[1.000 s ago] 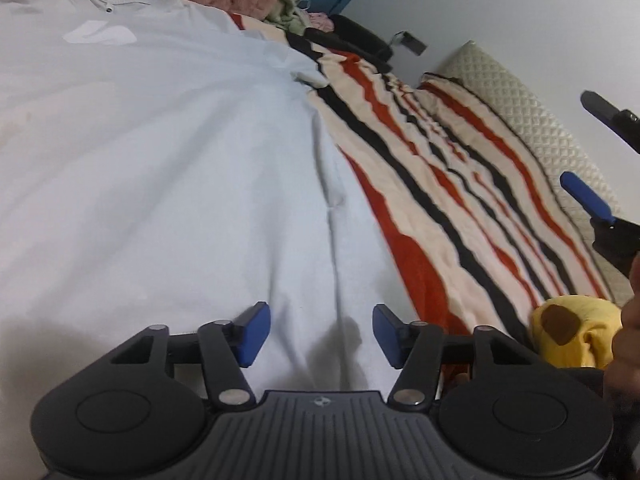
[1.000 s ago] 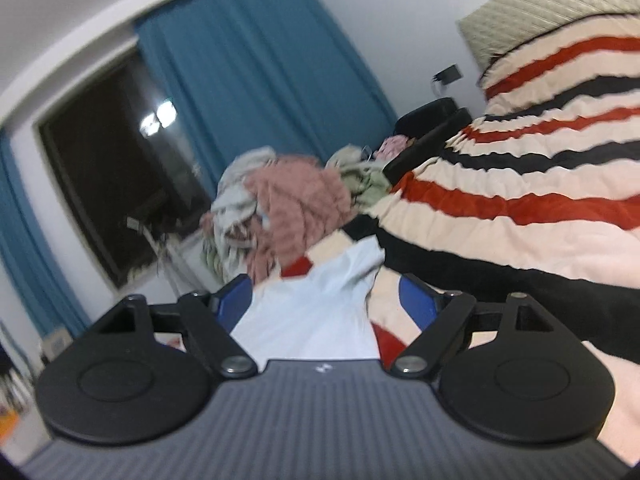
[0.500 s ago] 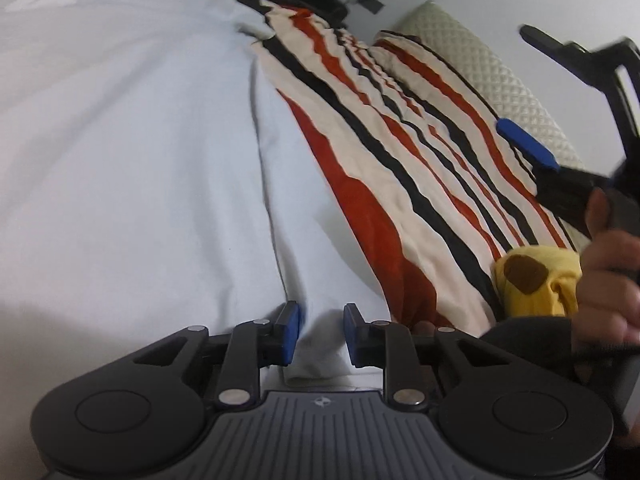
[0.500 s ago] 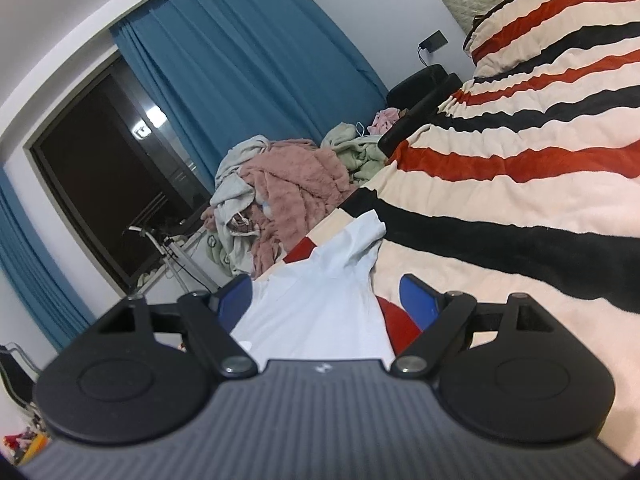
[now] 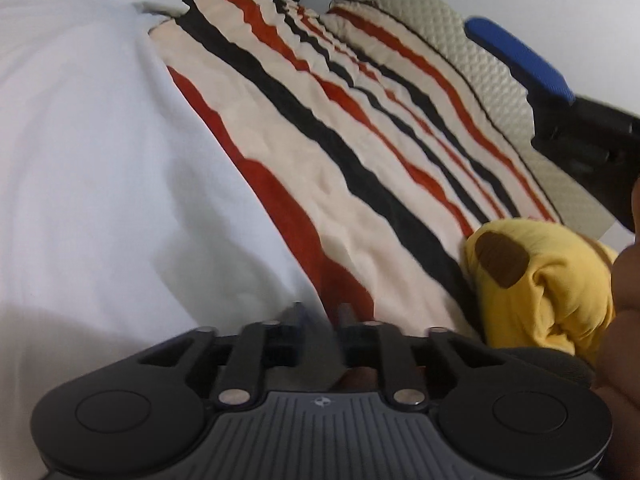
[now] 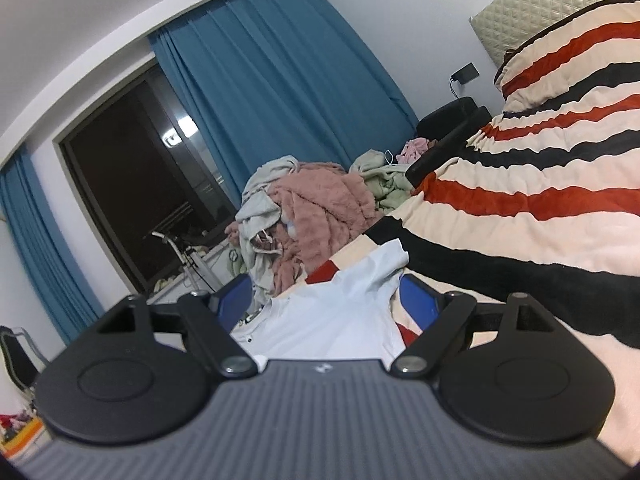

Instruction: Fold clothes

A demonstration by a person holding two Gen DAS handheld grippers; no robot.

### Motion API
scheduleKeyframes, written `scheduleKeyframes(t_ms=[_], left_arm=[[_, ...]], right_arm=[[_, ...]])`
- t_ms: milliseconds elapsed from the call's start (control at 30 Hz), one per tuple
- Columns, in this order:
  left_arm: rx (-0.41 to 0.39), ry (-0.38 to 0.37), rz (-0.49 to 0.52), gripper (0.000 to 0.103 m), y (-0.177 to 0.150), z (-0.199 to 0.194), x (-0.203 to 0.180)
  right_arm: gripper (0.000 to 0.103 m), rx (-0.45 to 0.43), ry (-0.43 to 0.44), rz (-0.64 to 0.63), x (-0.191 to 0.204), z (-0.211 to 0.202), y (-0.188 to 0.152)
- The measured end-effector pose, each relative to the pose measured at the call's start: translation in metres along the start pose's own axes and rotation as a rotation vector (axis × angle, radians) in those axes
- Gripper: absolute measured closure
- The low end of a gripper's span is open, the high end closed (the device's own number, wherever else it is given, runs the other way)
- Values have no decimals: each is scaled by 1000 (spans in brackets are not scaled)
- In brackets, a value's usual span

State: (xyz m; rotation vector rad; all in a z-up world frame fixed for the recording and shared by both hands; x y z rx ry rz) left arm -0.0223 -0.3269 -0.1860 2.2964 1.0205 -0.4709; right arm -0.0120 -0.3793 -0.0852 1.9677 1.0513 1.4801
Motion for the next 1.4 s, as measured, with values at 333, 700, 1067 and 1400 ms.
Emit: scheduleKeyframes(t_ms=[333,700,1067,1400], left_arm=[[-123,182,-87,15,-2,-115,47],[-396,512,-134,0,-24,-232,71],[-523,561,-327,0,-63,-299,122],[-506,555,-376,0,-50,-291,160]], right_arm=[[20,53,8,-9,2,12,-6],[20,141,-15,-41,17,47,-7],[21,378,111,366,-37,262,34],[20,340,36,293,-122,405,36]])
Point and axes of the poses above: each gripper's, at about its wrist camera, not at the fingertips, and z roughly the way its jaws point, x to its left, y to its top, the point moved 3 cm from there along z, roughly the way its jaws point, and after that the axes turned 15 degrees about x, right-handed, at the moved point
